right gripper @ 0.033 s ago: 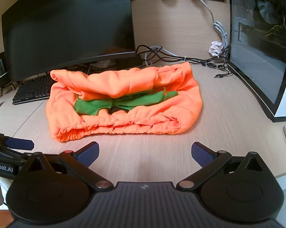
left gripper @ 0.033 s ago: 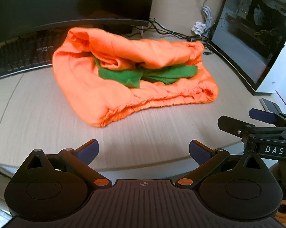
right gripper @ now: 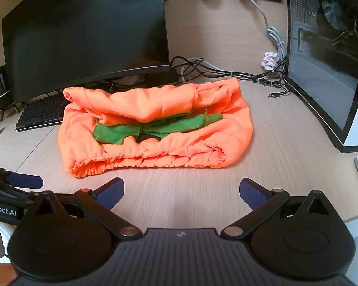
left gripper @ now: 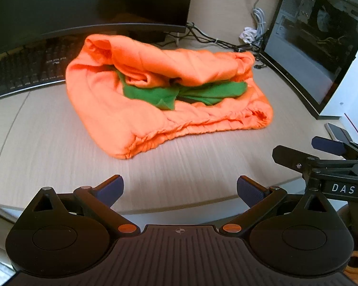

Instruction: Fold clothes

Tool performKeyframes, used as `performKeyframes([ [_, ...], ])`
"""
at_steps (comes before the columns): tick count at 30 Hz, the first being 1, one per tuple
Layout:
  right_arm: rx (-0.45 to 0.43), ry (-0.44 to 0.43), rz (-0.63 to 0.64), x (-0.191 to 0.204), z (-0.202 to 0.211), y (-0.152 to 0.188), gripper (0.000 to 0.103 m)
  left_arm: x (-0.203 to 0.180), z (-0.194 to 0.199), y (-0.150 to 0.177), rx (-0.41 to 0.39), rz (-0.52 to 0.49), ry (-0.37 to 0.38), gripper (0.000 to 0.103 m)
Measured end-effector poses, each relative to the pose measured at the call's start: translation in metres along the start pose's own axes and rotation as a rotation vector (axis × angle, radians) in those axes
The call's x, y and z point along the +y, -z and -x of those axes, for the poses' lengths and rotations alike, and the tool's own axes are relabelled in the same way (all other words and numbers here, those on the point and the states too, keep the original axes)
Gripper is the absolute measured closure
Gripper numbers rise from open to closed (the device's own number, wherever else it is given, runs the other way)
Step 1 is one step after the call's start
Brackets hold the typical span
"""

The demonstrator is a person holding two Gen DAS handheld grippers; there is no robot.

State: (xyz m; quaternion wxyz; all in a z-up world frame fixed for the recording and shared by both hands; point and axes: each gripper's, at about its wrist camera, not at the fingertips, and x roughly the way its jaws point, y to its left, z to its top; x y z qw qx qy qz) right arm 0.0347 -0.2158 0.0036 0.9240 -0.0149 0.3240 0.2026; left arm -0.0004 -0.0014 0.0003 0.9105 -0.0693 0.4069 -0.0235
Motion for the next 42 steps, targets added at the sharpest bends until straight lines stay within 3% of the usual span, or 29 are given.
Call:
performKeyframes([
  [8,-0.007,-0.003,-0.051,-0.003,0.007,0.007,0.000,-0.002,0.004,0.002,0.020,-0.007,0.003,0.000],
  [20,0.054,0.012,-0.078,-0.012,-0.006,0.008,0.000,0.001,-0.001,0.000,0.041,-0.011,-0.008,0.000],
  [42,0.072,-0.003,-0.056,-0.014,-0.013,0.006,0.000,-0.001,-0.008,-0.002,0.064,0.009,-0.025,0.000],
])
